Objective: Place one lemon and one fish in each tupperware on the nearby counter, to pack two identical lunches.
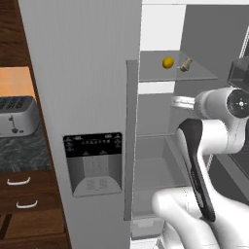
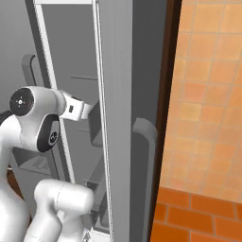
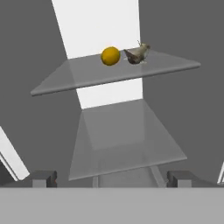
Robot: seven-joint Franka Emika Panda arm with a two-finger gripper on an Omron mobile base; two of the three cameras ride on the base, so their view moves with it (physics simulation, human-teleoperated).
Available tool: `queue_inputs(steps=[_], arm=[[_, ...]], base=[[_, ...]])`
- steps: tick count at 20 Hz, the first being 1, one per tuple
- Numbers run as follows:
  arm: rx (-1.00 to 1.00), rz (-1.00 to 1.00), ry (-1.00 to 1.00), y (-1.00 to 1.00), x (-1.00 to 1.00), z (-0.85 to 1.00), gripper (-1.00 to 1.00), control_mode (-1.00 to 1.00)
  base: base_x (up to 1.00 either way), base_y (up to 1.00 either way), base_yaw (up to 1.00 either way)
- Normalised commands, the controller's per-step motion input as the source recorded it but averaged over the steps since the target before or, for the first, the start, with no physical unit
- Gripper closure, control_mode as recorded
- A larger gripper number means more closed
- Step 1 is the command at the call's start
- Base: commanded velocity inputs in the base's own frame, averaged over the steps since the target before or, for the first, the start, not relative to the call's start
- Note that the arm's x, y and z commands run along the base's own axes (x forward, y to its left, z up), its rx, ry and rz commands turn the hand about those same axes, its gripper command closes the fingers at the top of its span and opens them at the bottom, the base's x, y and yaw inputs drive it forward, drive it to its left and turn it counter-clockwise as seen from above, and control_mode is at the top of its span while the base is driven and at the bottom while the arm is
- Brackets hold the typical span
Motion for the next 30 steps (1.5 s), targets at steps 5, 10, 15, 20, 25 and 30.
queue_inputs(steps=[5,10,15,20,25,30], arm=[[0.0,-0.01,-0.07,0.0,0.0,0.85,-1.0,-1.0],[0.0,-0.09,-0.01,0.0,0.43,0.22,-1.0,-1.0],[0.0,-0.06,0.05,-0.01,0.61,0.01,-1.0,-1.0],[0.02,-0.03,0.08,-0.2,0.55,0.0,-1.0,-1.0],[0.02,0.0,0.05,-0.32,0.72,0.0,-1.0,-1.0],[0.0,0.0,0.01,-0.01,0.87,-0.17,-1.0,-1.0]], base=[[0.0,0.0,0.0],[0.0,0.0,0.0],[0.0,0.0,0.0],[0.0,0.0,0.0],[0.0,0.0,0.0],[0.0,0.0,0.0]])
